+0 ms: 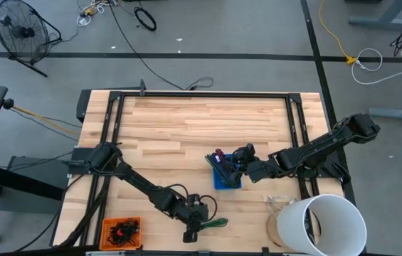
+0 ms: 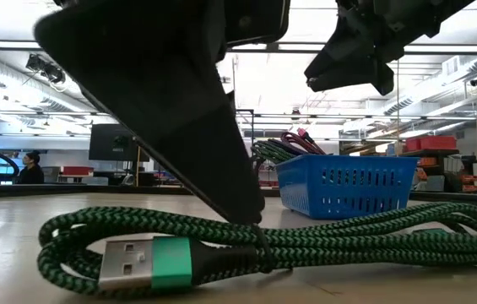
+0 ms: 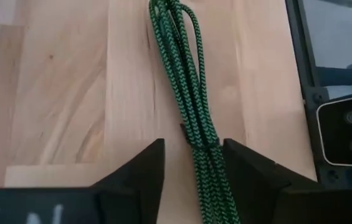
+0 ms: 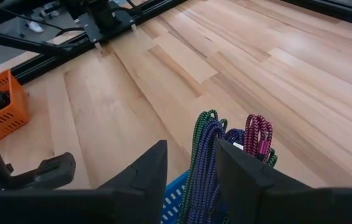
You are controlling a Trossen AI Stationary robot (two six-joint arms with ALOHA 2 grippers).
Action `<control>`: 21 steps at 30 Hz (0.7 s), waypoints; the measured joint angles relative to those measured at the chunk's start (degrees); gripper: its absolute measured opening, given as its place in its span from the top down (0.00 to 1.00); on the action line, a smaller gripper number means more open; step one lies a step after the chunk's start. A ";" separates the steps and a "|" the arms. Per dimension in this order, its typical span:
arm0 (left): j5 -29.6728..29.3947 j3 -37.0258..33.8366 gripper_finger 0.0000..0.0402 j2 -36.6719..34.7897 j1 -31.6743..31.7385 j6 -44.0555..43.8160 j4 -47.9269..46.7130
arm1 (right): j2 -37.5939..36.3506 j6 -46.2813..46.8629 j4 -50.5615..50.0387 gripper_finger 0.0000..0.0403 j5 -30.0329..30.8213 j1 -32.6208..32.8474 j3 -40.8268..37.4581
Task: Pick & Place USB Port
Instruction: Put the green and black charger cable into the blue bin
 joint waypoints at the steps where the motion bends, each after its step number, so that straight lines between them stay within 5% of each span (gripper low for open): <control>1: 0.37 0.00 0.57 0.00 0.00 -0.48 -0.01 | 0.00 0.00 -0.01 0.67 -0.02 0.00 0.00; 7: 2.21 0.02 0.51 0.00 -0.59 -3.00 -0.42 | 0.00 -0.02 -0.09 0.67 0.00 0.00 0.00; 21: -2.51 0.35 0.54 3.54 -1.57 -2.01 -0.25 | 0.02 -0.07 -0.13 0.67 0.00 0.00 0.00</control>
